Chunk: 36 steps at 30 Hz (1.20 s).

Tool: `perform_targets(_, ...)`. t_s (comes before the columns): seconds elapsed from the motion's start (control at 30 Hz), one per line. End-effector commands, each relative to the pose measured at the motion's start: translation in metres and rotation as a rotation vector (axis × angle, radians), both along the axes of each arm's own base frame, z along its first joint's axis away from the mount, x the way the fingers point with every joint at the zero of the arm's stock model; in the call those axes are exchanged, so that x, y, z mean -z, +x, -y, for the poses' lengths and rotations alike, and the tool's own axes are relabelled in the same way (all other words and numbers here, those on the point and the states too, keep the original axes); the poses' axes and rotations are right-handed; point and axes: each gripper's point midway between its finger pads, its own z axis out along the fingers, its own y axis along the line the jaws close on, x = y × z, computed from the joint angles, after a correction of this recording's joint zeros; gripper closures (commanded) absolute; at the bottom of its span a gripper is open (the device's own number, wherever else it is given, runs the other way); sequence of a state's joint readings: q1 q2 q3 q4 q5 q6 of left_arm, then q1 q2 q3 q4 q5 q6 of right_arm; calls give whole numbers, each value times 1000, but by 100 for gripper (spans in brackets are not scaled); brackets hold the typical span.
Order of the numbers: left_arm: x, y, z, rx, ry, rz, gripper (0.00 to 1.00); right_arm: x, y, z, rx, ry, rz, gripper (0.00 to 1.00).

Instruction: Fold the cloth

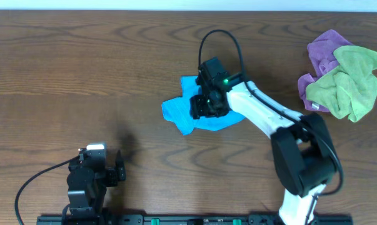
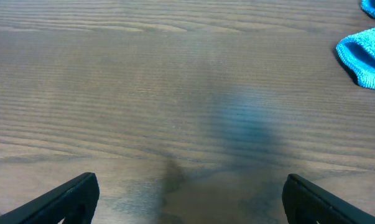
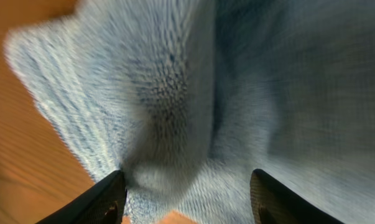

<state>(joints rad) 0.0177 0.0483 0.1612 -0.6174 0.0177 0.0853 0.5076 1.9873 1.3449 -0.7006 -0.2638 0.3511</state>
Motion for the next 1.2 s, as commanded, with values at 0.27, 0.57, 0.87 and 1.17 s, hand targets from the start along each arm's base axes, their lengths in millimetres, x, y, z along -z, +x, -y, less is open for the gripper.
perform_targets(0.27, 2, 0, -2, -13, 7, 1, 5, 3, -10, -25, -87, 72, -9, 85)
perform_targets(0.57, 2, 0, -2, -13, 7, 1, 5, -26, -6, -65, -175, 156, 132, 99)
perform_targets(0.87, 2, 0, -2, -13, 7, 1, 5, -77, 29, -105, -206, 305, 392, 99)
perform_targets(1.17, 2, 0, -2, -13, 7, 1, 5, -94, 90, -104, -86, 253, 673, 99)
